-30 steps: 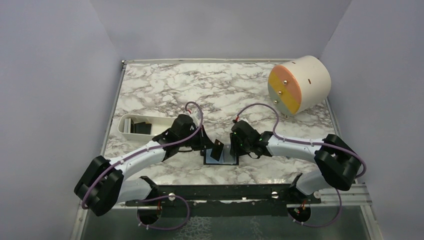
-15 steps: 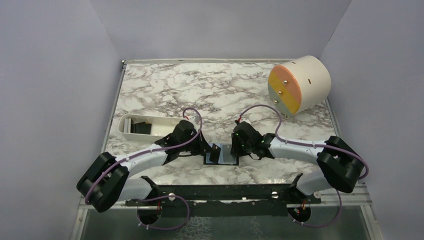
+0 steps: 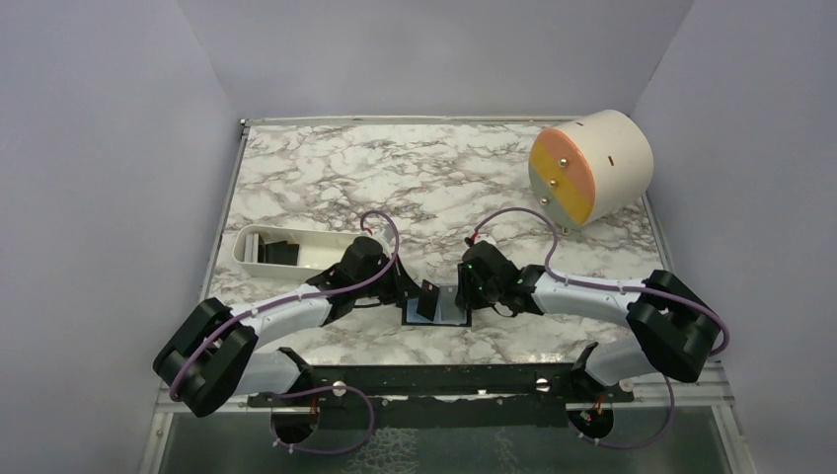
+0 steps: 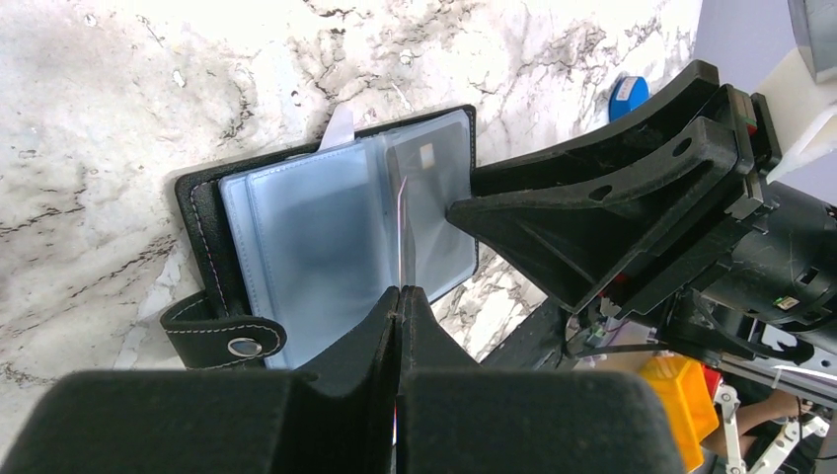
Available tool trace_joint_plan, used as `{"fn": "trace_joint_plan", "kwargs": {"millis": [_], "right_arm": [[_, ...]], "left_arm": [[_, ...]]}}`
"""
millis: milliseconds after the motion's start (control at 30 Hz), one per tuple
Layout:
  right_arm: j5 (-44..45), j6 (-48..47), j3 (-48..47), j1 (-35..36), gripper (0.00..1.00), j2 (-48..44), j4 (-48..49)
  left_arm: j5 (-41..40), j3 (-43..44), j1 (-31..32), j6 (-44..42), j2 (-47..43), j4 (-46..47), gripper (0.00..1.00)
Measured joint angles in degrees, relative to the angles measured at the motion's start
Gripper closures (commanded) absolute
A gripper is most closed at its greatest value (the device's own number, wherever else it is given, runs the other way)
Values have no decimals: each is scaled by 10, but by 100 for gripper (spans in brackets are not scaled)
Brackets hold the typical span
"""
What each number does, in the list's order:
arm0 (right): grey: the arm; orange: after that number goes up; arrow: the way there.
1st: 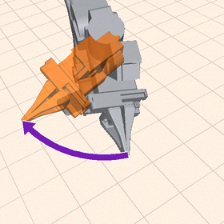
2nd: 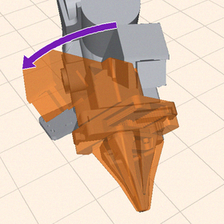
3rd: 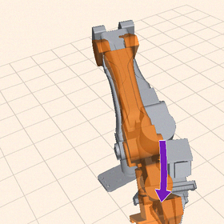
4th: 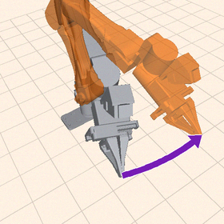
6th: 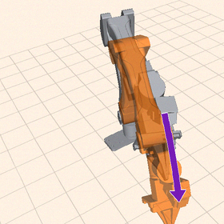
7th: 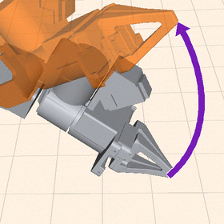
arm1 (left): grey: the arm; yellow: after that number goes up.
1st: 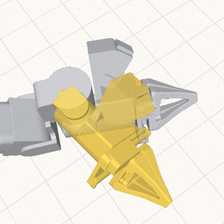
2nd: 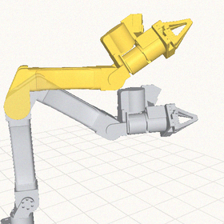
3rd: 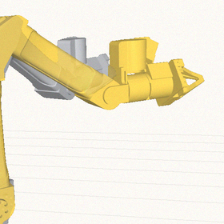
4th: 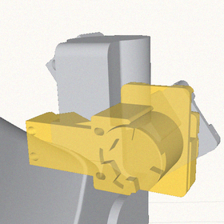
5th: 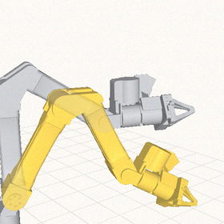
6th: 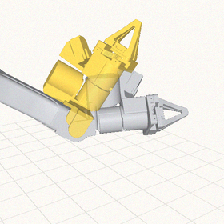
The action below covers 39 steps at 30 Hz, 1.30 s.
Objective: Put the credit cards into the card holder
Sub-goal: Insert the credit card into the card holder.
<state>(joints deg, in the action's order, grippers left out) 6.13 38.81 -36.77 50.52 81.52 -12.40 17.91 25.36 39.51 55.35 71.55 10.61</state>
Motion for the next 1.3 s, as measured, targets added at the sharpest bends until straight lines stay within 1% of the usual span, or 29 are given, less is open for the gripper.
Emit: {"fn": "trace_joint_plan", "kwargs": {"millis": [333,533,867,1300], "right_arm": [[0,0,0,0,69,0,1],[-1,0,1,0,69,0,3],[-7,15,21,0,69,-14,24],[-10,35,39,-4,70,-25,45]], "left_arm": [[0,0,2,6,47,22,100],[-4,0,10,8,52,29,100],[-51,0,29,22,52,30,100],[-126,3,72,41,62,35,100]]}}
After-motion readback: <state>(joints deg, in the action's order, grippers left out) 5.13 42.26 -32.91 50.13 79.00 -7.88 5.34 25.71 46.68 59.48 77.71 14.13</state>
